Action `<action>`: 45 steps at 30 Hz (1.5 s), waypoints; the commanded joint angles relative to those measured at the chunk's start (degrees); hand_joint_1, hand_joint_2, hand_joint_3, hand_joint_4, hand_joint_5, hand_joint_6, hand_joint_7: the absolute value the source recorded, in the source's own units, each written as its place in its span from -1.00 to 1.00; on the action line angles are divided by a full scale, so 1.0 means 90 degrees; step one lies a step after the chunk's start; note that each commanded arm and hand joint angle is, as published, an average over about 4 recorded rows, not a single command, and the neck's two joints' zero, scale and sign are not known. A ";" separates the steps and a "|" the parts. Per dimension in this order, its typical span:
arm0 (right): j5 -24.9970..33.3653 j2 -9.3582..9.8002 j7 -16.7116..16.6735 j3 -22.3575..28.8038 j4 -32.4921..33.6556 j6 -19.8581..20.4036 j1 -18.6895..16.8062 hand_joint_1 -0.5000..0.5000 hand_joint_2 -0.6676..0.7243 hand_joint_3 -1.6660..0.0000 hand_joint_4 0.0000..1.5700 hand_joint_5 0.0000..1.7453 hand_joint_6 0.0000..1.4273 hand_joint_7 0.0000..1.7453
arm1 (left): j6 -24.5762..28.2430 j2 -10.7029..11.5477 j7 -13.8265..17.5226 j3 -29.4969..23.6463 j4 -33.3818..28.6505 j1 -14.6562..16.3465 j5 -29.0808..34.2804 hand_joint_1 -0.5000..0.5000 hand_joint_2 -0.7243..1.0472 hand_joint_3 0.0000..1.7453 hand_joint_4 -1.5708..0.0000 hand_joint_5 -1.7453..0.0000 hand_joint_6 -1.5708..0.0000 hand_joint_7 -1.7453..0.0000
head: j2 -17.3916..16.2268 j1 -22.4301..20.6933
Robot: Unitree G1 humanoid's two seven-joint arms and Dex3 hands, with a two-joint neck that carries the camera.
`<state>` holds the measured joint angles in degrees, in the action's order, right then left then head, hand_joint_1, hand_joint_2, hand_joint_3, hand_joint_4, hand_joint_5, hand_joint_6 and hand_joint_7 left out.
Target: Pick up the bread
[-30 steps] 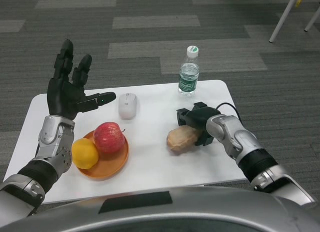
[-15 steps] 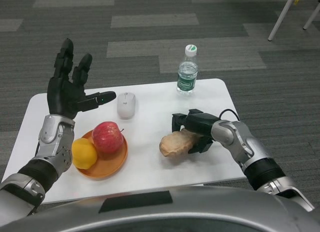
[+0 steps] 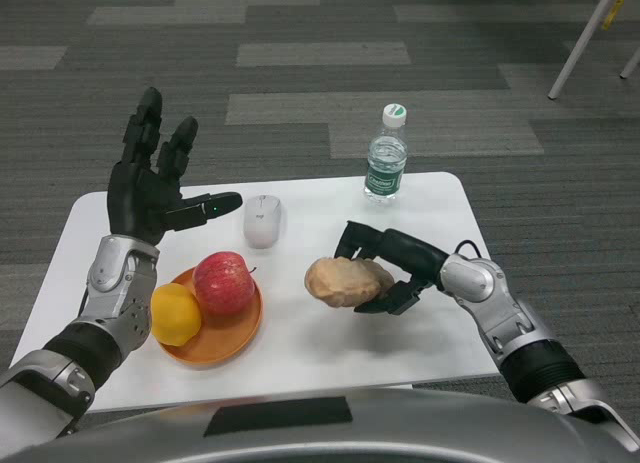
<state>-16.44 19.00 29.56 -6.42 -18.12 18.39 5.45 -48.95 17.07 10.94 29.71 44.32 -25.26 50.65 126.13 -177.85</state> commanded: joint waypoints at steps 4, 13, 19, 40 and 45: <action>0.1064 -0.0158 -0.0087 0.0245 0.0007 -0.0031 0.0244 -0.50 -0.91 0.33 -1.00 0.56 -0.45 0.80 | -0.0040 0.0010 0.0005 -0.0076 -0.0078 -0.0005 -0.0076 1.00 0.30 -0.90 1.00 0.53 1.00 1.00 | 0.0098 -0.0126; 0.1448 -0.1142 -0.0092 0.1263 -0.0144 -0.0051 0.0740 -0.50 -0.91 0.33 -1.00 0.67 -0.30 0.82 | -0.0040 -0.0076 -0.0004 -0.0195 -0.0142 0.0014 -0.0242 1.00 0.30 -1.00 1.00 0.53 1.00 1.00 | 0.0213 -0.0353; 0.1638 -0.1472 -0.0089 0.1668 -0.0010 -0.0051 0.0940 -0.50 -0.89 0.33 -0.99 0.67 -0.23 0.82 | -0.0040 -0.0120 0.0001 -0.0317 -0.0198 0.0048 -0.0371 1.00 0.40 -0.93 1.00 0.53 1.00 1.00 | 0.0256 -0.0494; 0.2163 -0.2182 -0.0153 0.2547 0.0437 0.0657 0.0837 -0.50 -0.82 0.43 -0.82 0.67 0.16 0.76 | -0.0030 -0.0168 0.0027 -0.0403 -0.0257 0.0073 -0.0664 1.00 0.40 -0.95 1.00 0.53 1.00 1.00 | 0.0451 -0.0441; 0.2222 -0.2175 -0.0170 0.2511 0.0368 0.0843 0.0762 -0.50 -0.82 0.50 -0.78 0.61 0.17 0.76 | -0.0020 -0.0168 0.0040 -0.0400 -0.0296 0.0073 -0.0730 1.00 0.40 -0.98 1.00 0.53 1.00 1.00 | 0.0458 -0.0403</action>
<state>2.67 -0.73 28.41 16.12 -14.21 24.61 12.92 -48.97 15.76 10.98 26.41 42.24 -24.96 44.36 130.23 -181.52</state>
